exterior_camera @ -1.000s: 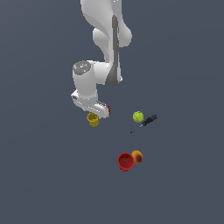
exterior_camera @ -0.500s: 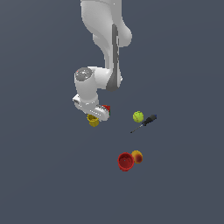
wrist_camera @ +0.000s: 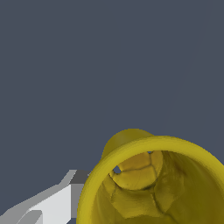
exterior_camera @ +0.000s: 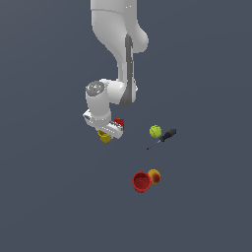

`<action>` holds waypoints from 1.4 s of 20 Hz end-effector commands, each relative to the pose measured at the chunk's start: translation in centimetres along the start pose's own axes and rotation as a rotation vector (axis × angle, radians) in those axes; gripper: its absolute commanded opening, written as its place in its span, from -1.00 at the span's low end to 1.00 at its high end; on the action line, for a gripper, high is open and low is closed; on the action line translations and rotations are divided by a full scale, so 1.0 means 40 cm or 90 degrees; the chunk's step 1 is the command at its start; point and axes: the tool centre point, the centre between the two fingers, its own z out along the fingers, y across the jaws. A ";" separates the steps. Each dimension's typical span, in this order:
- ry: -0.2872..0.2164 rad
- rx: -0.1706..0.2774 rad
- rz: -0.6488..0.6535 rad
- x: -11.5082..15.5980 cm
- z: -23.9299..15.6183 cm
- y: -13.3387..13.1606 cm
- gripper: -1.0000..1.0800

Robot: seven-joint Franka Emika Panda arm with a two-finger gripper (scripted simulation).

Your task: Pick up a designated object from a clutter of objects.

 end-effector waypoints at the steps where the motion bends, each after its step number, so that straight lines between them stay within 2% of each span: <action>1: 0.000 0.000 0.000 0.000 0.003 0.001 -1.00; 16: 0.000 0.000 0.000 0.003 -0.029 -0.017 -1.00; 22: 0.000 0.000 0.000 0.012 -0.099 -0.057 -1.00; 28: 0.001 -0.001 0.001 0.025 -0.210 -0.119 -1.00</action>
